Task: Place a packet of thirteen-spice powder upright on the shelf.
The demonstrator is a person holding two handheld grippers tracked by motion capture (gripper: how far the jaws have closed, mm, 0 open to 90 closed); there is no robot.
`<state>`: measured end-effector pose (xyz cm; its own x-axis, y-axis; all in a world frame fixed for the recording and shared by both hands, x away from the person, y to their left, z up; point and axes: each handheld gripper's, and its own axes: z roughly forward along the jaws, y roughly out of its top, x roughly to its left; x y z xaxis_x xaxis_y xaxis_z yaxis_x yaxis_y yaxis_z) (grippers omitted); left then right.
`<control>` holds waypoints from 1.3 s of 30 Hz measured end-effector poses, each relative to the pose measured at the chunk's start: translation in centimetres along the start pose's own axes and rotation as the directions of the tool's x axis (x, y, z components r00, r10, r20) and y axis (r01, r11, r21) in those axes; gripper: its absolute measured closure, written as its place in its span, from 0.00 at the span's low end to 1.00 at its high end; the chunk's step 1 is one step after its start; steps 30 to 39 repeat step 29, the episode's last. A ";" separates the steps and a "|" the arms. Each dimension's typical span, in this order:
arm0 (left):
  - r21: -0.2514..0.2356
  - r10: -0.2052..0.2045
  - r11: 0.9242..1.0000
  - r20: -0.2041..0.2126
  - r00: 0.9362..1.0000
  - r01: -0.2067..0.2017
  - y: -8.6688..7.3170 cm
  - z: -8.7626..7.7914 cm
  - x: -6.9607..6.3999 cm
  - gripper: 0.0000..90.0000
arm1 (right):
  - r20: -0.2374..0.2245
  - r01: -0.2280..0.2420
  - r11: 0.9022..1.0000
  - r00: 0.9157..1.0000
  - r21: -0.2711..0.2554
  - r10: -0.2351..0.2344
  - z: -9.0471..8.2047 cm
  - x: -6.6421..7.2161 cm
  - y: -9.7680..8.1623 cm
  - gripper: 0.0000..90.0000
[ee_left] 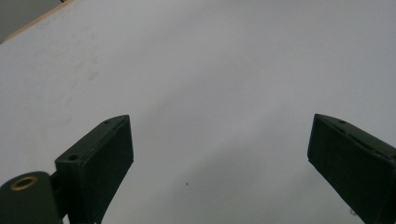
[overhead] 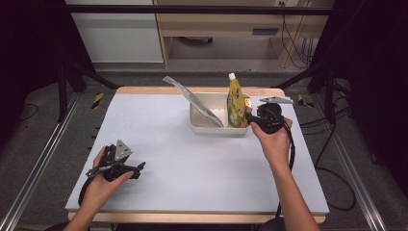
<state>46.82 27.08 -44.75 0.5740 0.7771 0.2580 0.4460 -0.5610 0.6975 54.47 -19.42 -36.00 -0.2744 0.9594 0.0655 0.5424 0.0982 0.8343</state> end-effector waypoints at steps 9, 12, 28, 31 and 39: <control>0.002 -0.007 1.000 -0.001 1.000 0.007 -0.1 0.1 0.1 0.07 | -0.019 -0.012 1.000 1.000 0.000 0.012 -0.7 -0.3 -3.1 0.43; 0.007 -0.009 1.000 0.004 1.000 0.009 -0.1 0.2 0.1 0.06 | -0.024 -0.020 1.000 1.000 0.007 0.020 -0.6 -0.6 -4.1 0.34; -0.003 -0.061 0.998 0.006 0.998 0.061 -0.4 0.4 0.8 0.06 | -0.011 0.022 0.996 1.000 0.088 -0.021 0.0 -2.8 -10.8 0.13; -0.007 -0.060 0.998 0.001 0.998 0.060 -0.4 0.4 0.9 0.06 | -0.008 0.020 0.996 1.000 0.091 -0.019 0.0 -3.1 -10.9 0.13; -0.007 -0.060 0.998 0.001 0.998 0.060 -0.4 0.4 0.9 0.06 | -0.008 0.020 0.996 1.000 0.091 -0.019 0.0 -3.1 -10.9 0.13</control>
